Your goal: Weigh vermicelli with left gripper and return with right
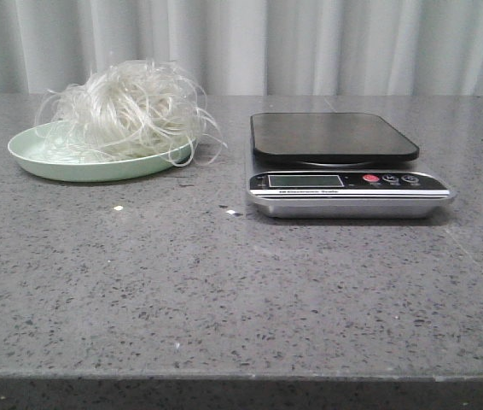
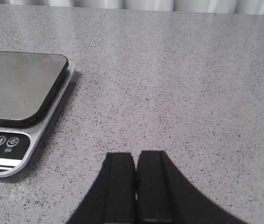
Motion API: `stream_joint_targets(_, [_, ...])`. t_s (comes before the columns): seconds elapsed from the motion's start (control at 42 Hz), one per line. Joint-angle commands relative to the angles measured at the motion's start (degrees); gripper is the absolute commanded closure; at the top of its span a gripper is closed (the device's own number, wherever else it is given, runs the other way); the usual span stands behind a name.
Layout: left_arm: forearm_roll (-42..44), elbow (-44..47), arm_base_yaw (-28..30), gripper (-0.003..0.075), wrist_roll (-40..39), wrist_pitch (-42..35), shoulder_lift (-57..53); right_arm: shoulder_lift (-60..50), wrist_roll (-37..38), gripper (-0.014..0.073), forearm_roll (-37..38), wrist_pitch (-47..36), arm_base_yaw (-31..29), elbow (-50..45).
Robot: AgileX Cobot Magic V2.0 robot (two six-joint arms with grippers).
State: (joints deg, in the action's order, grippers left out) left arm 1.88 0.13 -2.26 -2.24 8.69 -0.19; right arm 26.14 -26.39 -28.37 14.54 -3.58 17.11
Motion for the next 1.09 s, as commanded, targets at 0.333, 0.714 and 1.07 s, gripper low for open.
stream_joint_targets(0.333, [-0.6,0.5,0.1,0.0584,0.0,-4.3,-1.3,0.2,0.0,0.0442,0.2,-3.9,-0.3,1.6])
stream_joint_targets(0.714, [-0.6,0.5,0.1,0.0584,0.0,-4.3,-1.3,0.2,0.0,0.0442,0.2,-3.9,-0.3,1.6])
stream_joint_targets(1.07, [-0.6,0.5,0.1,0.0584,0.0,-4.3,-1.3,0.0,4.5,0.0442,4.8,-2.3,0.0,1.3])
